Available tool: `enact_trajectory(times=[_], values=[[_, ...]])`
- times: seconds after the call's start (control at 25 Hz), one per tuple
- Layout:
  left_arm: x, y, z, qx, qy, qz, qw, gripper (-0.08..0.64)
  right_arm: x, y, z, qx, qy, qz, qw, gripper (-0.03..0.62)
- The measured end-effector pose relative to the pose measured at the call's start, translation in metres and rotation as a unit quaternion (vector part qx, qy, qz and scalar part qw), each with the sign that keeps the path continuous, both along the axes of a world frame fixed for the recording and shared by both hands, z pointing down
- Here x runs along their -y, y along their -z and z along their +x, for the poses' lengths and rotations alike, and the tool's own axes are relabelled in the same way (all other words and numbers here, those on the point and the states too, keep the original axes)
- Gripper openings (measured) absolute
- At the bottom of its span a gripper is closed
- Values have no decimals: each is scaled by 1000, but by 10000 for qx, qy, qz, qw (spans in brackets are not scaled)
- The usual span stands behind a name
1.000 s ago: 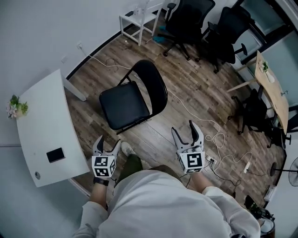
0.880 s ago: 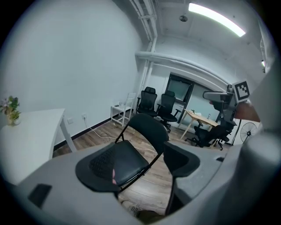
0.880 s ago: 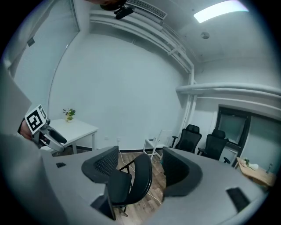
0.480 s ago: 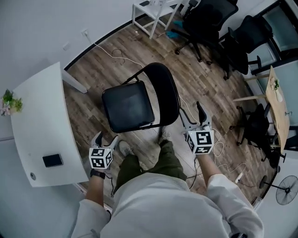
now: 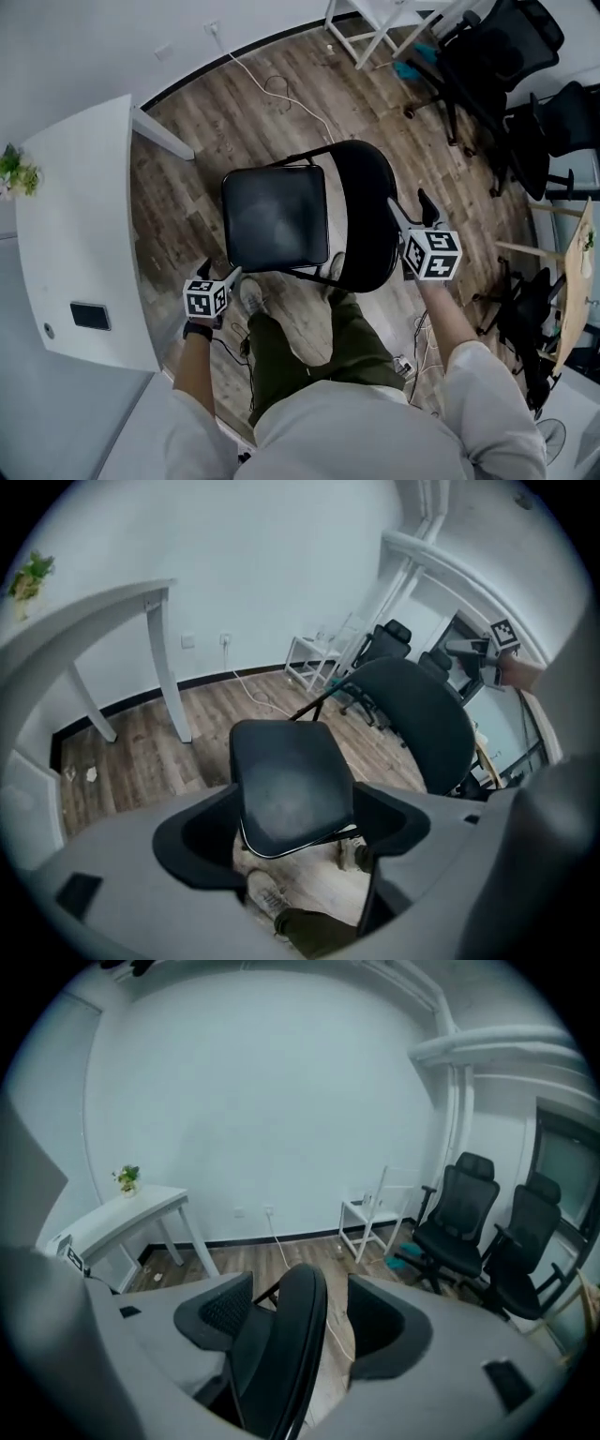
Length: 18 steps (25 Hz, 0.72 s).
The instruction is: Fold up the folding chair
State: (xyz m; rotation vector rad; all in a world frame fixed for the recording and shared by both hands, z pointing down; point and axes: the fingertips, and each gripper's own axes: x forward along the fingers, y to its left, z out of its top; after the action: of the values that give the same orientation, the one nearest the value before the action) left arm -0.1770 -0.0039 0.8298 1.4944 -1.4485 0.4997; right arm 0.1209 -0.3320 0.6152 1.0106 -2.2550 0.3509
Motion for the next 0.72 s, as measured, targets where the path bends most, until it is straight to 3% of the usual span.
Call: enact_trajectory(times=[0.2, 0.44, 0.72], values=[[17, -97, -23, -402, 354, -611, 9967, 388, 38, -57, -20, -80, 92, -620, 9980, 331], [24, -200, -34, -734, 441, -1194, 9891, 408, 64, -92, -37, -69, 140, -1172, 9930, 331], [31, -272, -45, -1222, 639, -1343, 9813, 422, 69, -132, -55, -368, 392, -1862, 9810, 315]])
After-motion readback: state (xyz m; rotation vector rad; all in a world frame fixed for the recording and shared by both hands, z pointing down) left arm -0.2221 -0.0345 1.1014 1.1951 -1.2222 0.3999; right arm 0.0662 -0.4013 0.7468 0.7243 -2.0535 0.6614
